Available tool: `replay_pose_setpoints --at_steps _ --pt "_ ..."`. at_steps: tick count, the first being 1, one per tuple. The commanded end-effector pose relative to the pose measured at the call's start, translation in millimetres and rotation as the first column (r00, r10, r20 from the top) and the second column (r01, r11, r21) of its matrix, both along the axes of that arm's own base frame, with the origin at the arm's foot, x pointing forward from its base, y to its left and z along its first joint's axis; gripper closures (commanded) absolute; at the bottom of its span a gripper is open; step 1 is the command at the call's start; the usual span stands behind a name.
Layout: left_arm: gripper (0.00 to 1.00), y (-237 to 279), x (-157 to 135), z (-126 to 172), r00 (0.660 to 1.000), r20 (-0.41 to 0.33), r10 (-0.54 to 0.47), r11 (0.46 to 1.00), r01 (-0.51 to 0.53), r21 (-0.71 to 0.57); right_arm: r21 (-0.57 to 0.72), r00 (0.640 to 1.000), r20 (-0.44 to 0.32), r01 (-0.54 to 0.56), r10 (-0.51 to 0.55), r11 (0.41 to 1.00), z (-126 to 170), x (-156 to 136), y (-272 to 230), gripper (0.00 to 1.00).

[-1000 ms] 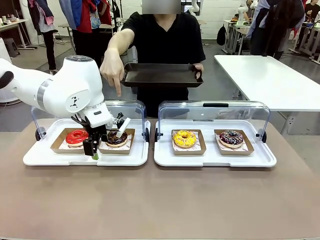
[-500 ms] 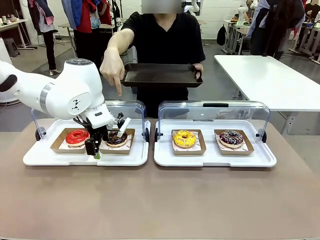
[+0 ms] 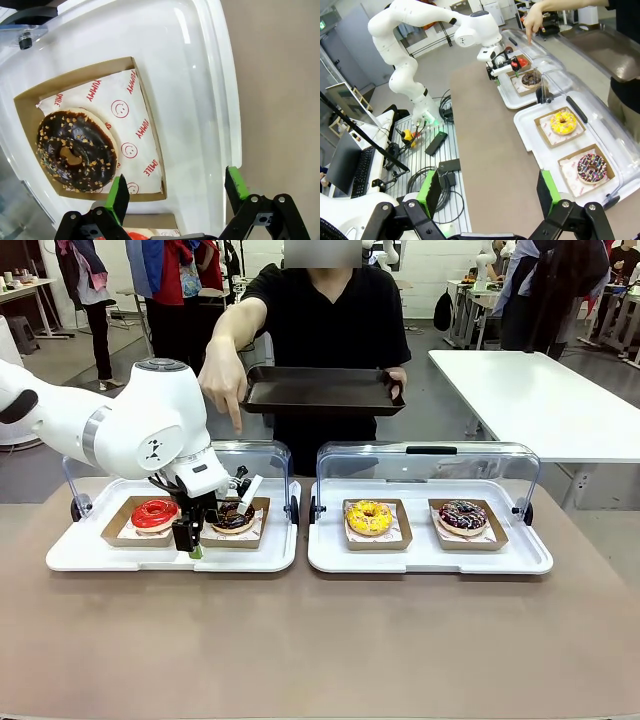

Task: Provide the desired donut to the person.
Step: Pick up and lift the Paper togo box containing the Donut pointed at by the person.

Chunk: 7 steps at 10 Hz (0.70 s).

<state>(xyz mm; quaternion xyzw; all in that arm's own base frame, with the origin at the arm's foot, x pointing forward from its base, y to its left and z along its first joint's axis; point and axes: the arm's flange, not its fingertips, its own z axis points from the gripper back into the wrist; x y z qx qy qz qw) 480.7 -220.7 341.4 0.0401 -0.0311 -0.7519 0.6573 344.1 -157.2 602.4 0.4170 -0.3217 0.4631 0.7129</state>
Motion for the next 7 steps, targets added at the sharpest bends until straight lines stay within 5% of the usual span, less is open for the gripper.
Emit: replay_pose_setpoints --at_steps 1,6,7 --pt "0.0 -4.0 5.5 -4.6 0.999 -0.023 0.031 0.999 -0.03 0.04 0.011 1.0 0.001 -0.003 0.003 1.0 -0.8 -0.2 -1.0 0.0" --pt "0.0 1.3 10.7 -9.0 0.997 -0.028 0.066 0.997 -0.065 0.046 0.011 1.0 0.001 -0.003 0.003 1.0 -0.8 -0.2 -1.0 0.0" --pt "0.55 1.4 10.8 -8.5 0.998 -0.02 0.063 0.997 -0.063 0.043 0.011 1.0 0.001 -0.003 0.003 1.0 -0.8 -0.2 -1.0 0.0"
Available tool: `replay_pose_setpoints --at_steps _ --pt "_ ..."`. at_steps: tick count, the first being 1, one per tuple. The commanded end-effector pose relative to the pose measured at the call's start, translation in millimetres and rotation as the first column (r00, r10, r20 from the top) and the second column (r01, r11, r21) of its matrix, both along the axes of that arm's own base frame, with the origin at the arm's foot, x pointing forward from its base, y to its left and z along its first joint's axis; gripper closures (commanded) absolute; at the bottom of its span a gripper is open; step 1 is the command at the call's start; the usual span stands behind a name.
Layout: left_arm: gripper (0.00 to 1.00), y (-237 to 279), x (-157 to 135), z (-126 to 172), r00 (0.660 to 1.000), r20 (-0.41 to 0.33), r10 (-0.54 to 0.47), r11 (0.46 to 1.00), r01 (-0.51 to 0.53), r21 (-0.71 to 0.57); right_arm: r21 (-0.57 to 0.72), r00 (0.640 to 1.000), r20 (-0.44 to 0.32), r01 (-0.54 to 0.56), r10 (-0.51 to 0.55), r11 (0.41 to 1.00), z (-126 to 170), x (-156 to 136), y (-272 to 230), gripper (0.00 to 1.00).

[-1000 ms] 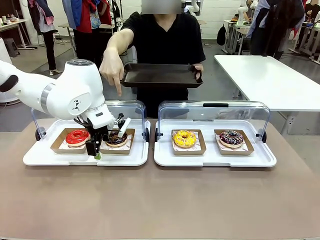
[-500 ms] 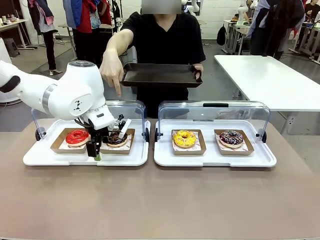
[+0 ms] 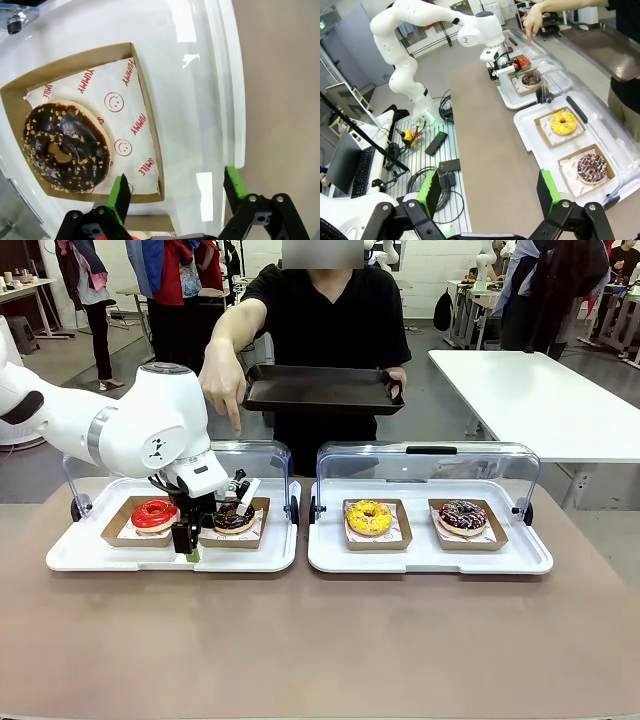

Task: Provide the desired donut to the person.
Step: Pick up and lift the Paper togo box containing the Donut pointed at by the person.

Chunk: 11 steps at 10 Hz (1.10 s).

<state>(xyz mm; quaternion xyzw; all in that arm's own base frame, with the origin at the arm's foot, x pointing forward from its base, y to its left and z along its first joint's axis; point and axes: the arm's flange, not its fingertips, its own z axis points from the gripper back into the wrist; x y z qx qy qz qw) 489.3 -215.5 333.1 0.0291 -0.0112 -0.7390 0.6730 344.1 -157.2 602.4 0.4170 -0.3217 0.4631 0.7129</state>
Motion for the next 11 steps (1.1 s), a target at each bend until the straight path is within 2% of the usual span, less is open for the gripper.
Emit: replay_pose_setpoints --at_steps 1,2,3,4,11 --pt "0.55 -2.1 2.8 -0.5 1.0 0.023 0.017 0.999 -0.017 0.031 0.011 1.0 0.001 -0.003 0.003 1.0 -0.8 -0.2 -1.0 0.0" --pt "1.0 -2.0 2.8 -0.6 1.0 0.021 0.015 0.999 -0.015 0.032 0.011 1.0 0.001 -0.003 0.003 1.0 -0.8 -0.2 -1.0 0.0" --pt "0.6 -1.5 2.9 -1.3 1.0 0.017 0.012 0.999 -0.012 0.035 0.011 1.0 0.001 -0.003 0.003 1.0 -0.8 -0.2 -1.0 0.0" --pt "1.0 -1.4 3.1 -2.2 1.0 0.013 0.009 0.999 -0.01 0.037 0.011 1.0 0.001 -0.003 0.003 1.0 -0.8 -0.2 -1.0 0.0" --pt "1.0 -0.2 1.1 -9.9 1.0 -0.019 -0.007 0.999 0.008 0.036 0.011 1.0 0.001 -0.003 0.003 1.0 -0.8 -0.2 -1.0 0.0"
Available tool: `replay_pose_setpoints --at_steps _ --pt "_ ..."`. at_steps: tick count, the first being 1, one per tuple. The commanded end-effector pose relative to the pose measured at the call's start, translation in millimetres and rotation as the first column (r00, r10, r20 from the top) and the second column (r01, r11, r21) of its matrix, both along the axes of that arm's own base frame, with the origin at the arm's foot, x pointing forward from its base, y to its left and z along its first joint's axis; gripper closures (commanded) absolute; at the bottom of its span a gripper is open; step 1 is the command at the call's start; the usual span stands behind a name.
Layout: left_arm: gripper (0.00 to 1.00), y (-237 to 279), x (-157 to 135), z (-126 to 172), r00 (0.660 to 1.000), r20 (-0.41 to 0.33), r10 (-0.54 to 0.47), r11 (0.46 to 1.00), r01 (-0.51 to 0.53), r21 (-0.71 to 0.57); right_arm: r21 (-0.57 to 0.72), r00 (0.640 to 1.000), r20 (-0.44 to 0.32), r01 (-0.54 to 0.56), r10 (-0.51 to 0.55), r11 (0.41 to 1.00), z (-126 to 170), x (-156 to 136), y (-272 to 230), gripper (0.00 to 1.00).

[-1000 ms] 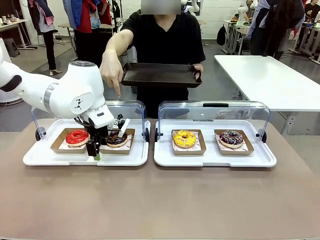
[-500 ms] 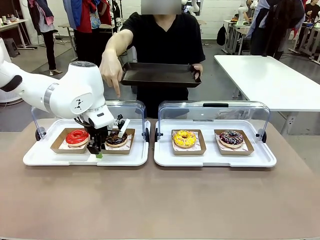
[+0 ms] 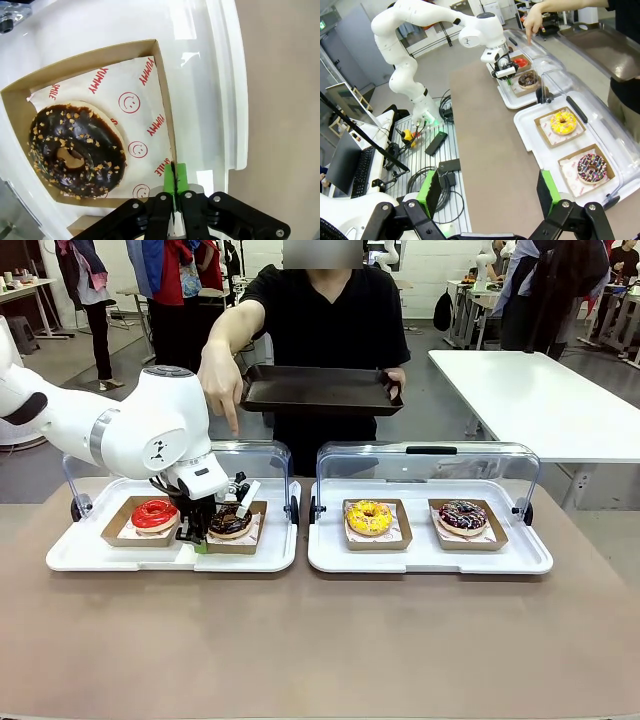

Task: Provide the desired donut to the person.
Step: Pick up and lift the Paper togo box containing the Donut pointed at by the person.

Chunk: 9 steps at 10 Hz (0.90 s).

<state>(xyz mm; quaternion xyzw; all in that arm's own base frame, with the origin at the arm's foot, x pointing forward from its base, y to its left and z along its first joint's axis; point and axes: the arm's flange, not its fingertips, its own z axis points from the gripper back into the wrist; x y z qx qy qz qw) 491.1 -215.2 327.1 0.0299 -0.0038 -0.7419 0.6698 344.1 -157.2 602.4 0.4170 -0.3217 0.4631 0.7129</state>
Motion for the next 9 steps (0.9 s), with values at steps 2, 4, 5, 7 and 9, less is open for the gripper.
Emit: replay_pose_setpoints --at_steps 2,4,5,7,9 --pt "1.0 -0.1 -2.4 -0.9 1.0 -0.003 -0.008 1.0 0.008 0.022 0.011 1.0 0.001 -0.003 0.003 1.0 -0.8 -0.2 -1.0 0.0" --pt "1.0 1.4 -5.6 7.6 0.999 -0.04 -0.028 0.999 0.029 0.022 0.011 1.0 0.001 -0.003 0.003 1.0 -0.8 -0.2 -1.0 0.0" --pt "1.0 2.3 -13.1 21.6 0.998 -0.057 -0.037 0.998 0.04 0.05 0.011 1.0 0.001 -0.003 0.003 1.0 -0.8 -0.2 -1.0 0.0" --pt "1.0 3.7 -46.9 80.1 0.995 -0.062 -0.075 0.996 0.077 0.035 0.011 1.0 0.001 -0.003 0.003 1.0 -0.8 -0.2 -1.0 0.0" --pt "1.0 9.6 -89.8 146.4 0.99 0.024 -0.141 0.99 0.142 -0.013 0.011 1.0 0.001 -0.003 0.003 1.0 -0.8 -0.2 -1.0 0.0"
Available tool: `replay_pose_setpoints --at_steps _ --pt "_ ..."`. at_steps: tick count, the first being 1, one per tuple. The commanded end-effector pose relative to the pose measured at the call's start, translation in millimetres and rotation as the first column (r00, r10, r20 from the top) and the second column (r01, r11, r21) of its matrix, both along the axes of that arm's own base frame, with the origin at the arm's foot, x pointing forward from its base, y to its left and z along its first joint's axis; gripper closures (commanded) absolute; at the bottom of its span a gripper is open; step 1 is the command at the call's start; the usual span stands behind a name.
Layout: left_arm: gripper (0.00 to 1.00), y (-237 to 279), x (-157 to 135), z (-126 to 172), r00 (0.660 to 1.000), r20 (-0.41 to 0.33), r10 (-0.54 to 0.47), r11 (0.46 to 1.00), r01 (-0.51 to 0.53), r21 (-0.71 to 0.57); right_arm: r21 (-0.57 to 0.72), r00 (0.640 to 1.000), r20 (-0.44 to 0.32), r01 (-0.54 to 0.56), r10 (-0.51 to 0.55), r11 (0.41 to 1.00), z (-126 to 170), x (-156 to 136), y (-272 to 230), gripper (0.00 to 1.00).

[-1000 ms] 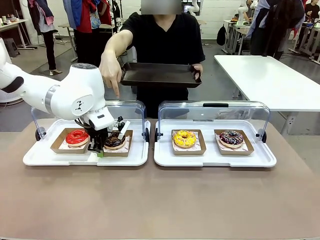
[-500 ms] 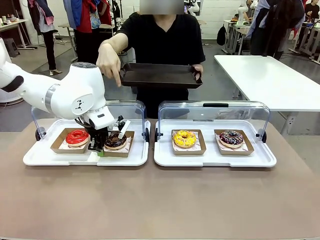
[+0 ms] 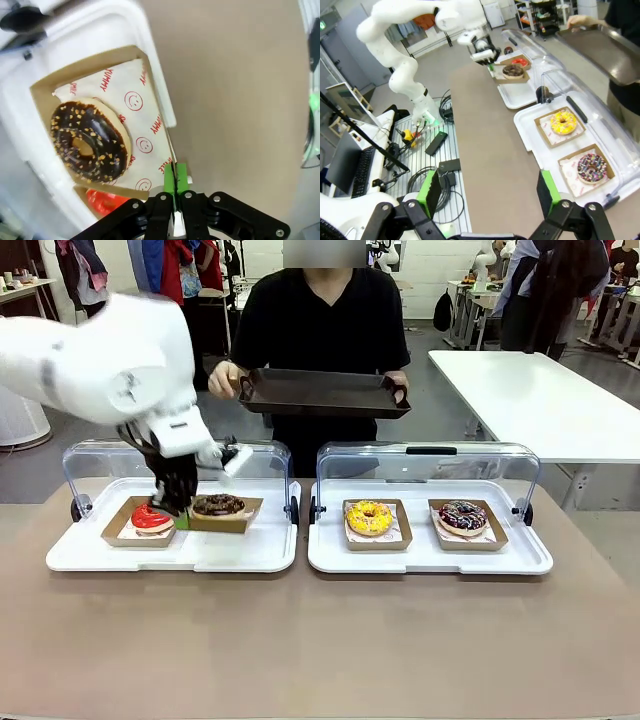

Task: Provide the desired donut to the person.
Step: Pick up and lift the Paper togo box containing the Donut pointed at by the person, then place the picked Paper togo box onto the Handle tray extended by the person.

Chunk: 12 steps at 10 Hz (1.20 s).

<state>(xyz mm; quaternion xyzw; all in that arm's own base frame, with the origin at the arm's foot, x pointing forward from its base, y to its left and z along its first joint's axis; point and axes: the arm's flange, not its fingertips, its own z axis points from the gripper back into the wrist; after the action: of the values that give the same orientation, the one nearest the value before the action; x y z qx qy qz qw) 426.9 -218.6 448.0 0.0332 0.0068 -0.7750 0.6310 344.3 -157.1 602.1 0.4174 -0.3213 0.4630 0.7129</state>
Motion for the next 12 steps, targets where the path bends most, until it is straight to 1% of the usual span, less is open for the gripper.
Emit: replay_pose_setpoints --at_steps 1,2,4,5,6,8,9,12 --pt "1.0 16.8 -42.4 50.9 0.998 0.037 -0.05 0.997 0.052 -0.056 0.01 1.0 0.002 -0.002 0.002 1.0 -0.4 -0.4 -1.1 0.0" --pt "1.0 18.8 -59.0 74.7 1.0 0.013 -0.026 0.998 0.027 -0.048 0.01 1.0 0.002 -0.002 0.002 1.0 -0.4 -0.4 -1.1 0.0" --pt "1.0 19.2 -83.4 118.9 0.996 0.085 -0.004 0.998 0.01 -0.065 0.01 1.0 0.002 -0.002 0.002 1.0 -0.4 -0.4 -1.1 0.0" --pt "1.0 16.2 -89.3 132.5 0.992 0.122 -0.009 0.998 0.017 -0.063 0.01 1.0 0.002 -0.002 0.002 1.0 -0.4 -0.4 -1.1 0.0" --pt "1.0 13.6 -85.5 138.8 0.991 0.131 -0.007 0.998 0.015 -0.059 0.01 1.0 0.002 -0.002 0.002 1.0 -0.4 -0.4 -1.1 0.0" --pt "1.0 15.3 -79.9 132.7 0.994 0.111 0.013 0.998 -0.007 -0.056 0.01 1.0 0.002 -0.002 0.002 1.0 -0.4 -0.4 -1.1 0.0" --pt "1.0 17.6 -91.1 144.8 0.992 0.125 -0.015 0.997 0.024 -0.068 0.01 1.0 0.002 -0.002 0.002 1.0 -0.4 -0.4 -1.1 0.0" --pt "1.0 17.6 -91.1 144.8 0.992 0.125 -0.015 0.997 0.024 -0.068 0.01 1.0 0.002 -0.002 0.002 1.0 -0.4 -0.4 -1.1 0.0"
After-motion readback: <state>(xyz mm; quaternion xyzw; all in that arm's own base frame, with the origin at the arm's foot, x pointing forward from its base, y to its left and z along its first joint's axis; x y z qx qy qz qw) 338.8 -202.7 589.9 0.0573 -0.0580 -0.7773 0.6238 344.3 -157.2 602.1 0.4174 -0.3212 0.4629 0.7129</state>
